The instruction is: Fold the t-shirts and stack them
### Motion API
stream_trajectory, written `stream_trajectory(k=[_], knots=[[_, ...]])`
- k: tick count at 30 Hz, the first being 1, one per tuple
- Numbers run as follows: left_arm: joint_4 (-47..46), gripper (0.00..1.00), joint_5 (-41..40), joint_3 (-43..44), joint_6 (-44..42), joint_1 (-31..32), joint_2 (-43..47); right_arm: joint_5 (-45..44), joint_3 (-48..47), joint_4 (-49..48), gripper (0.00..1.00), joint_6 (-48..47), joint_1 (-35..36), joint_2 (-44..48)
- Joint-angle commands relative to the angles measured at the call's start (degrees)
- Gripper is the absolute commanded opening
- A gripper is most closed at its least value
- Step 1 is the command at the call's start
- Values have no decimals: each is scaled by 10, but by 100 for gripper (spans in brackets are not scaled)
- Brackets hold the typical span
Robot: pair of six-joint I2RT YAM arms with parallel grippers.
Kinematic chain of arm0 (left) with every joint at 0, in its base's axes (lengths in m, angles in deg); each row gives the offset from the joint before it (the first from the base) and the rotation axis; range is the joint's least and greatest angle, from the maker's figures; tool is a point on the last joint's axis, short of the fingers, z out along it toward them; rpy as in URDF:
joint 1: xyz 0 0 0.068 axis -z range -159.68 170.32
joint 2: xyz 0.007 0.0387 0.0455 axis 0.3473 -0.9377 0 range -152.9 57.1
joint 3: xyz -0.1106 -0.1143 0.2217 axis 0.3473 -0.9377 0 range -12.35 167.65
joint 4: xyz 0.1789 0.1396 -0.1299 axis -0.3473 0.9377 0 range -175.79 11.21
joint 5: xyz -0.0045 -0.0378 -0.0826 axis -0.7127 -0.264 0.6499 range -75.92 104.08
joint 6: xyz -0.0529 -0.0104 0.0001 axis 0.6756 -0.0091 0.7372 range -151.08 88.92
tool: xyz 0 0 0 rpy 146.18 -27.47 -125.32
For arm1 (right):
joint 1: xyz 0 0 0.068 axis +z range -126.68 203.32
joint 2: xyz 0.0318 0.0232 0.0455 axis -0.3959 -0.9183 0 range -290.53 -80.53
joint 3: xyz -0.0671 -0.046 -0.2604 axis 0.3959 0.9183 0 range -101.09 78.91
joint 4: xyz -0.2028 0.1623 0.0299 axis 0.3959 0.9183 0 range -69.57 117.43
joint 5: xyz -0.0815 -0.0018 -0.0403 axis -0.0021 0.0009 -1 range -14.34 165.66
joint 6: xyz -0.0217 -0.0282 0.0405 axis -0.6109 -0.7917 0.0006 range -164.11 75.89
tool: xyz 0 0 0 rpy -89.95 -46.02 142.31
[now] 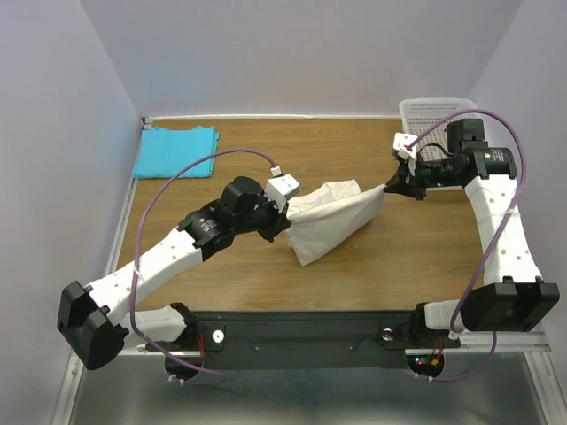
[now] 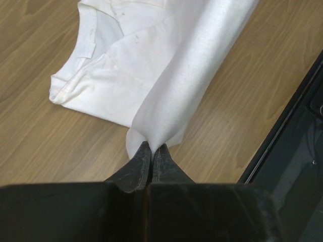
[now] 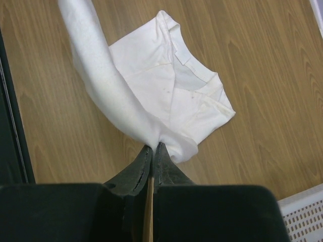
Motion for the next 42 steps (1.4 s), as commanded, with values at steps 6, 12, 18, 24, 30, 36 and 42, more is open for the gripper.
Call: stream_trajectory(k=[6,12,18,24,30,36,42], knots=[[-27,0,65,47,-18,-18,-21,2,-1,-65,1,31,-3,-13],[-27,0,55,54,-21,-31,-27,9,-9,-86,1,46,-3,-30],[-33,0,43,65,-33,-42,-41,19,-7,-103,1,56,-3,-43],[-36,0,50,83,-45,-54,-65,22,-1,-117,1,59,-3,-48],[-32,0,119,87,-41,-54,-50,6,27,-116,1,52,-3,-13],[-40,0,190,41,-2,-52,-2,-28,84,-112,1,45,-3,58],[-57,0,239,-2,41,-34,33,-29,116,-91,0,49,-3,113]])
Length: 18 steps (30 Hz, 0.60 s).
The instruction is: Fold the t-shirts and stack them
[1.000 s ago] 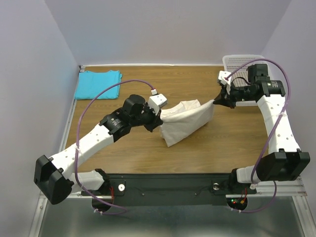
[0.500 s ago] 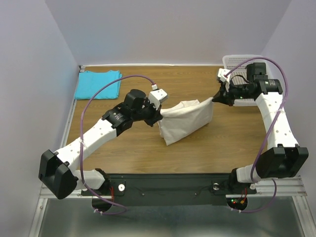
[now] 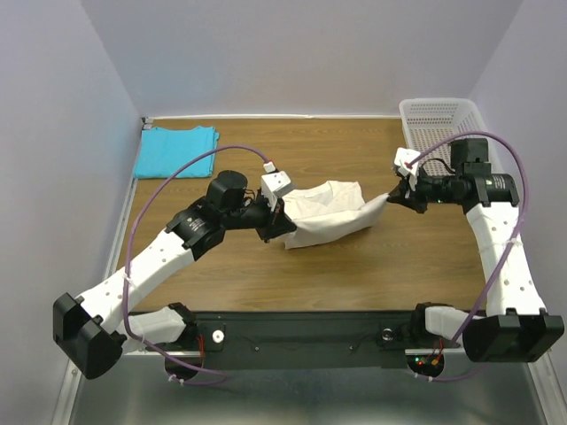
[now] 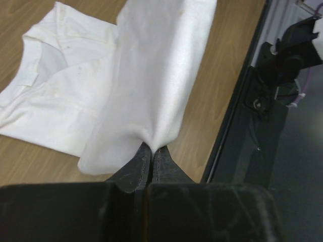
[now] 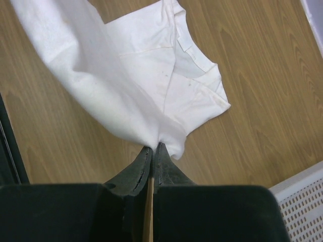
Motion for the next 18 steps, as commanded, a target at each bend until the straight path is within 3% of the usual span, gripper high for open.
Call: stream_trajectory(k=[1,11,18], knots=[[-40,0,62,-21,40,19,28,3,12,4,1,-2,-3,42],[-87,0,54,-107,76,51,44,14,80,59,0,-37,-3,102],[-96,0,49,-104,58,52,29,3,90,54,1,-21,-3,116]])
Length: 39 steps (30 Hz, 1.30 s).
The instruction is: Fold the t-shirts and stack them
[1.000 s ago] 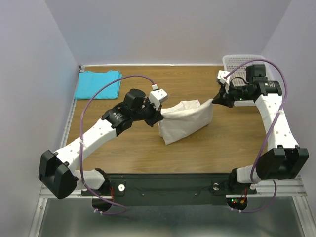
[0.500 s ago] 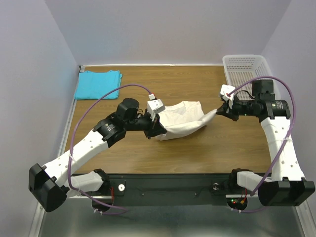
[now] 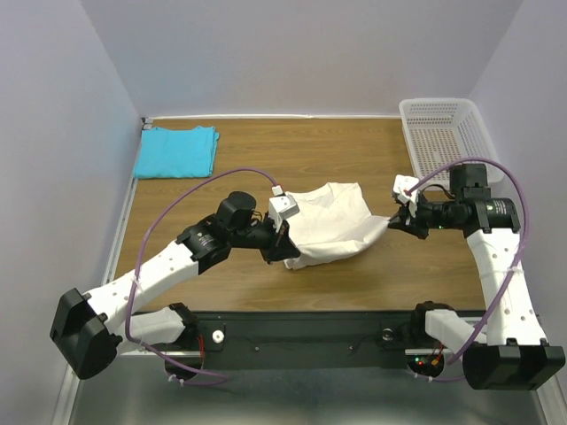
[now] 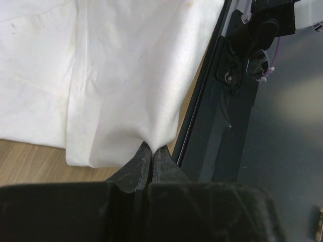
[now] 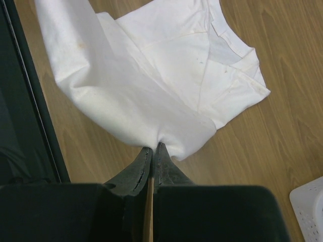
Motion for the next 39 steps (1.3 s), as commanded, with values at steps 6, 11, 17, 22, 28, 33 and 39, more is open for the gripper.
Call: stream_trajectory(k=[6,11,17,22,28,33,39], knots=[[-43,0,-17,38,-31,3,-16,0,-12,-40,1,28,-3,-13],[-40,0,-25,75,-62,1,-52,6,-25,-50,0,28,-3,-38],[-32,0,-21,116,-86,-6,-86,7,-34,-69,1,37,-3,-63],[-16,0,-36,121,-105,-27,-91,4,-40,-90,1,46,-3,-88],[-15,0,-29,111,-117,-61,-89,-5,-57,-125,1,64,-3,-126],[-23,0,-25,116,-128,-84,-107,-1,-73,-150,1,75,-3,-164],[-38,0,-15,129,-135,-114,-132,-7,-93,-175,1,84,-3,-207]])
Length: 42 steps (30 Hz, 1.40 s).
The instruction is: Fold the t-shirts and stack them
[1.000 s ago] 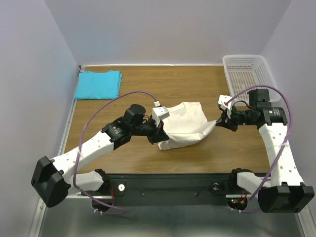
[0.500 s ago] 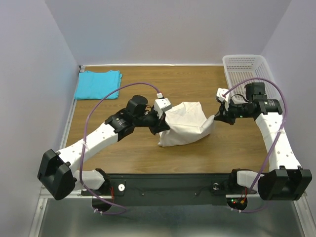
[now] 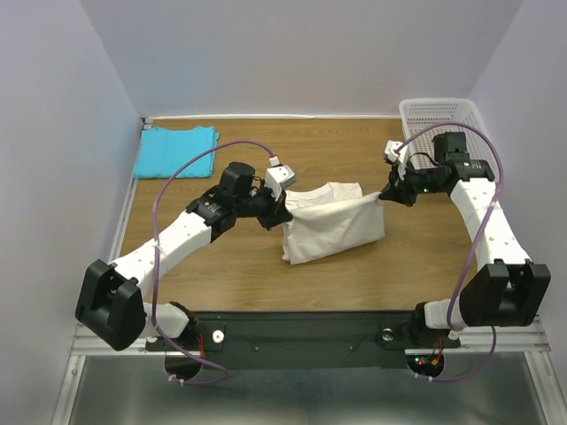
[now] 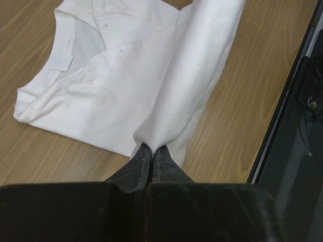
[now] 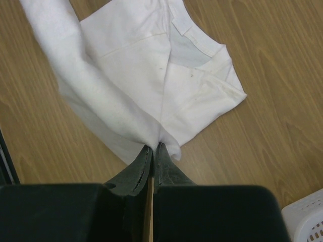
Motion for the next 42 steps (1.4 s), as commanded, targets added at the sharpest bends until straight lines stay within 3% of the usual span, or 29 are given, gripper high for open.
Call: stream_trajectory(k=[1,42], knots=[[-32,0,15,35,-19,-18,-9,-1,-34,-47,1,17,-3,-19],[-111,0,-9,100,-29,-112,-172,-22,-121,-205,1,111,-3,-242]])
